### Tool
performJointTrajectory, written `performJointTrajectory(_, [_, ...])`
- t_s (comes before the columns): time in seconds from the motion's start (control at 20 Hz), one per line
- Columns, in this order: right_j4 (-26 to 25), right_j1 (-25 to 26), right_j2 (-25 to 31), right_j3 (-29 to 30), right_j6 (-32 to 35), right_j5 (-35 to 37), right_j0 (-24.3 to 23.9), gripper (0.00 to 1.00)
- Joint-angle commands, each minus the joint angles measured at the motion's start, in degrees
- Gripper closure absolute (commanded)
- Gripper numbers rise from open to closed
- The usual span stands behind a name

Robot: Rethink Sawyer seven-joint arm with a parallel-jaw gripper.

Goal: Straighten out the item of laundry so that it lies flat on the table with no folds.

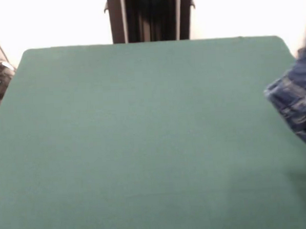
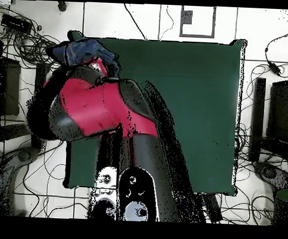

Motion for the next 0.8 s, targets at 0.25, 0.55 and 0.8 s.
performJointTrajectory(0.25, [-1.8,-2.7,15.6,17.3,-5.0,-8.4,-13.8,1.0])
performJointTrajectory(0.55, [-6.1,-1.2,20.3,20.0,-7.4,-9.0,-20.5,1.0])
performJointTrajectory(0.8, [-10.7,0.7,24.4,21.8,-9.5,-9.2,-25.9,1.0])
